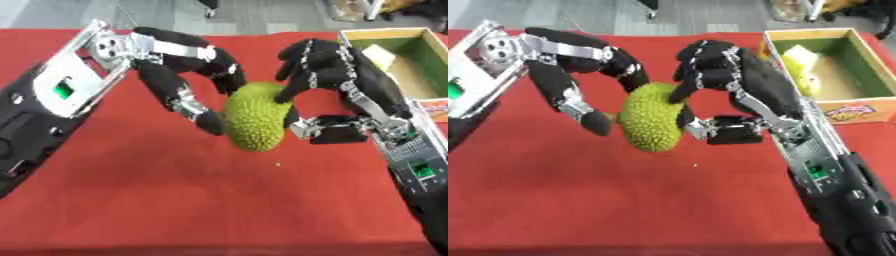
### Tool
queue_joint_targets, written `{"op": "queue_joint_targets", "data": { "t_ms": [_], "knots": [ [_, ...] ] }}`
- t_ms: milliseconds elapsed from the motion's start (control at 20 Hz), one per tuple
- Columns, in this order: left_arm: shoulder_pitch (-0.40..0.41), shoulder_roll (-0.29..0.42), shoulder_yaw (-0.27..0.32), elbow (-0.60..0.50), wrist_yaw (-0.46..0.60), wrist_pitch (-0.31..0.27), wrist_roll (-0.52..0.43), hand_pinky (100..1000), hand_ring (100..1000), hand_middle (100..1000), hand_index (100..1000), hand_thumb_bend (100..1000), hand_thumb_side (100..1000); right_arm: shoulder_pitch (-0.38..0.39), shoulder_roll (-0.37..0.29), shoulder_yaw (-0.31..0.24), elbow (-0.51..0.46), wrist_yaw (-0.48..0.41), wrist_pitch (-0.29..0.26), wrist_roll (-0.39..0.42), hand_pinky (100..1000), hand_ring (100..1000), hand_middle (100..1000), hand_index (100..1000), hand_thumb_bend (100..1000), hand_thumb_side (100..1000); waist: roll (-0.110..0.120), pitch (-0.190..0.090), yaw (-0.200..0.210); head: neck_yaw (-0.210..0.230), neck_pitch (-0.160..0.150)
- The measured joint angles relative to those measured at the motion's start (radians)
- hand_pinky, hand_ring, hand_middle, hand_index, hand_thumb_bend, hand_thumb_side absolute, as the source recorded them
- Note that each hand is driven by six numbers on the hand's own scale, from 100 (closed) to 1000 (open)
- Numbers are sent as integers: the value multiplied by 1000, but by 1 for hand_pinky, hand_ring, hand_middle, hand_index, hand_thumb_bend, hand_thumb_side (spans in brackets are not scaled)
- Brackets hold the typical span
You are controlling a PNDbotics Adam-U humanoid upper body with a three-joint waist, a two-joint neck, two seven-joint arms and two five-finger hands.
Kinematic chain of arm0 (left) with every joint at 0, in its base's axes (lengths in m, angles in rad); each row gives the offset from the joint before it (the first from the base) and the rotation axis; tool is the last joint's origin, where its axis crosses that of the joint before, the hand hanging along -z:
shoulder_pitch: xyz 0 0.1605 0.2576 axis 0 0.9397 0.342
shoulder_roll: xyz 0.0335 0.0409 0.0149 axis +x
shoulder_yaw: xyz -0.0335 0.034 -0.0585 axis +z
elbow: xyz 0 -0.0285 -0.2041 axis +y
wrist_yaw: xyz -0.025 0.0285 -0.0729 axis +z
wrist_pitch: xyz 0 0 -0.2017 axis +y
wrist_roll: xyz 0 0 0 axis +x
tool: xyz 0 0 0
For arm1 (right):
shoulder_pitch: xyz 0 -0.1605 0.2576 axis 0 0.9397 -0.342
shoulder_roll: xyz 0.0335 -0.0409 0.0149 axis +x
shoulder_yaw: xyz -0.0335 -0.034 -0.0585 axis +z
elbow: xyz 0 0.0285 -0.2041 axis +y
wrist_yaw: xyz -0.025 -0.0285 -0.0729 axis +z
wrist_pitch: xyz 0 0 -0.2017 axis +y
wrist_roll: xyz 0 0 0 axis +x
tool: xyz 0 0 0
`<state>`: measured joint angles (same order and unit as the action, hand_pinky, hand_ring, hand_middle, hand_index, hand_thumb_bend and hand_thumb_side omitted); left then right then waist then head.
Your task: Pick up the objects with one hand, pass them to the other hand, and then place them into the box on the other side of the table.
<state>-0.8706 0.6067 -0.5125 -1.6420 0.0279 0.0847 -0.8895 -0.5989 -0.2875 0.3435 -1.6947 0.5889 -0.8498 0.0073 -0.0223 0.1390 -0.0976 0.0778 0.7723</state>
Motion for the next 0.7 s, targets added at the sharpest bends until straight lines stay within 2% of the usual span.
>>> {"op": "queue_joint_targets", "data": {
  "t_ms": [50,100,400,600,650,700],
  "knots": [
    [2,8,4,4,-11,-15,-6,854,809,784,864,719,589,0,0,0,0,1,0,-1,707,579,487,287,100,100,1,0,0,0,0],
    [6,15,6,8,-22,-28,-10,855,810,785,865,760,622,0,0,0,0,2,0,-2,707,579,486,287,100,100,1,0,0,0,0],
    [35,59,42,32,-63,-87,-17,854,809,786,868,754,632,0,0,-5,0,9,5,-8,708,582,490,285,100,100,3,0,0,-3,0],
    [69,98,102,30,-62,-108,-7,851,805,781,865,745,637,-7,-19,-30,0,23,19,-28,709,584,494,283,100,100,4,-3,0,-9,0],
    [81,109,119,25,-58,-111,3,850,803,779,863,719,667,-10,-30,-38,0,26,25,-37,710,585,495,281,100,100,4,-4,2,-11,0],
    [95,121,138,17,-54,-113,16,849,802,777,862,738,642,-12,-44,-46,0,30,32,-47,710,585,496,281,100,100,4,-4,4,-14,0]
  ]
}}
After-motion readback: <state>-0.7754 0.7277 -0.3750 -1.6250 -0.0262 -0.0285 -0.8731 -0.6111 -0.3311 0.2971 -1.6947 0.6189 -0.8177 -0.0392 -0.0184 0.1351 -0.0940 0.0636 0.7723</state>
